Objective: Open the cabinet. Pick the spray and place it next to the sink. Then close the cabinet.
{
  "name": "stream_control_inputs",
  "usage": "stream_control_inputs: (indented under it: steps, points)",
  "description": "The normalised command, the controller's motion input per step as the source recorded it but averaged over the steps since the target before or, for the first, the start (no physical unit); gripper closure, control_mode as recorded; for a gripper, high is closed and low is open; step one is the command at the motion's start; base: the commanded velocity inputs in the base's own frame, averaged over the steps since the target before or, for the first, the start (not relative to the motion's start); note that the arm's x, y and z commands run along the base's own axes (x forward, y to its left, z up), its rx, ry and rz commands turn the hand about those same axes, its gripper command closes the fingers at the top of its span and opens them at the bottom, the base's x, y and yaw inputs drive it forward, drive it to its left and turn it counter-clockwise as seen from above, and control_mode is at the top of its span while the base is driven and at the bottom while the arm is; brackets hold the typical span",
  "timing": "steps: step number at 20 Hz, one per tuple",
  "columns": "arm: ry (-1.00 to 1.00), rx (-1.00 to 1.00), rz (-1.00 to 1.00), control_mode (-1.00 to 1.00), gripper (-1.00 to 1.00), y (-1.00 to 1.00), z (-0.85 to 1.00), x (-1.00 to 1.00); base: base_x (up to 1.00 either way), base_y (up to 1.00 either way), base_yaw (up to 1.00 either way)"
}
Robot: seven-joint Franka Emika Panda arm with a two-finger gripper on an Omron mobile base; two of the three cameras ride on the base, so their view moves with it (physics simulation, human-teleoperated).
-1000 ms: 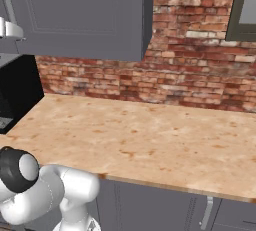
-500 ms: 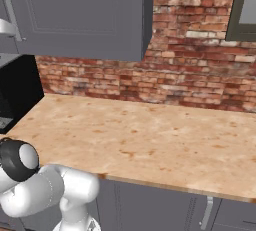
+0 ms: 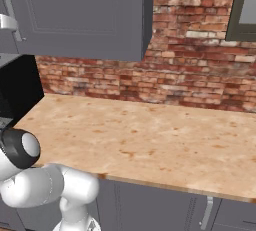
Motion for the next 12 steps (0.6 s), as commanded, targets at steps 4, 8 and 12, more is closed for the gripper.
stream_control_inputs:
  steps: [4, 8, 12]
  points:
    - [-0.18, 0.0, -0.07, -1.0, -1.0, 0.0, 0.0, 0.38, 0.0, 0.0, 0.0]
    - [-0.12, 0.0, -0.06, -1.0, -1.0, 0.0, 0.0, 0.31, 0.0, 0.0, 0.0]
    - [-0.02, 0.0, -0.05, -1.0, -1.0, 0.0, 0.0, 0.24, 0.0, 0.0, 0.0]
